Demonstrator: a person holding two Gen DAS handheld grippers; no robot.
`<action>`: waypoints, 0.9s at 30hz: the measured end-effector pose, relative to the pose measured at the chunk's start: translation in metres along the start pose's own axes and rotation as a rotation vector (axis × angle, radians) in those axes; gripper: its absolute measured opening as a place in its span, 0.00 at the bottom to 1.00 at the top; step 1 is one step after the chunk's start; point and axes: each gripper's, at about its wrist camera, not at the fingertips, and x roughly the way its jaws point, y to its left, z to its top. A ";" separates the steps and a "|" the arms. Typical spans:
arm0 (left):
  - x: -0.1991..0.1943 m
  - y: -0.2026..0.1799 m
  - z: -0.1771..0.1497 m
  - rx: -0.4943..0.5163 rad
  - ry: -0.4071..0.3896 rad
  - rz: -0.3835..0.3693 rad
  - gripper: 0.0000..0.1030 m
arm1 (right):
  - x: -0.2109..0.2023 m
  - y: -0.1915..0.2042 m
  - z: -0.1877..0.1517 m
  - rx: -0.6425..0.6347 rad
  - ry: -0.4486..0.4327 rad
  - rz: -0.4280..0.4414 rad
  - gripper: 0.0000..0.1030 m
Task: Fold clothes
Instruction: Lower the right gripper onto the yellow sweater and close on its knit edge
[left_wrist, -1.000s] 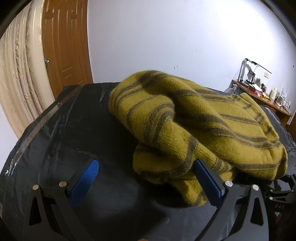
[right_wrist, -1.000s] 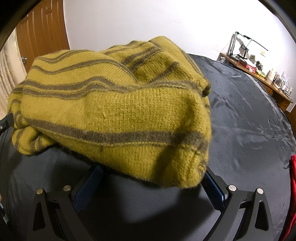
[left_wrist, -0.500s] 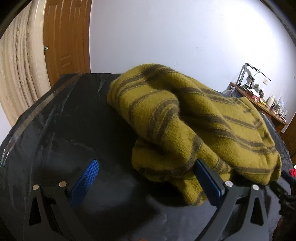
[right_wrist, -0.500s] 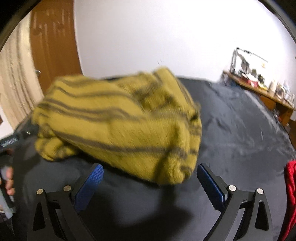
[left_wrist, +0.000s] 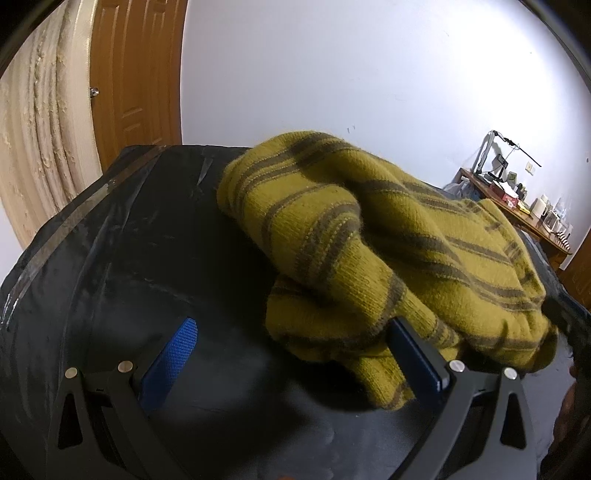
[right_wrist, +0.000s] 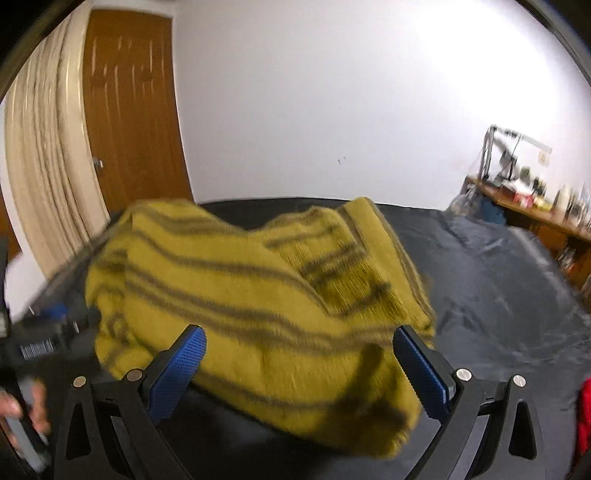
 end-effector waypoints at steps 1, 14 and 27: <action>0.000 0.000 0.000 -0.002 0.000 -0.001 1.00 | 0.004 -0.003 0.004 0.028 0.000 0.013 1.00; -0.003 0.011 0.004 -0.043 -0.012 0.005 1.00 | 0.053 0.005 0.036 -0.013 0.058 0.068 1.00; -0.004 0.017 0.004 -0.074 -0.007 0.010 1.00 | 0.102 0.014 0.064 0.018 0.163 0.159 1.00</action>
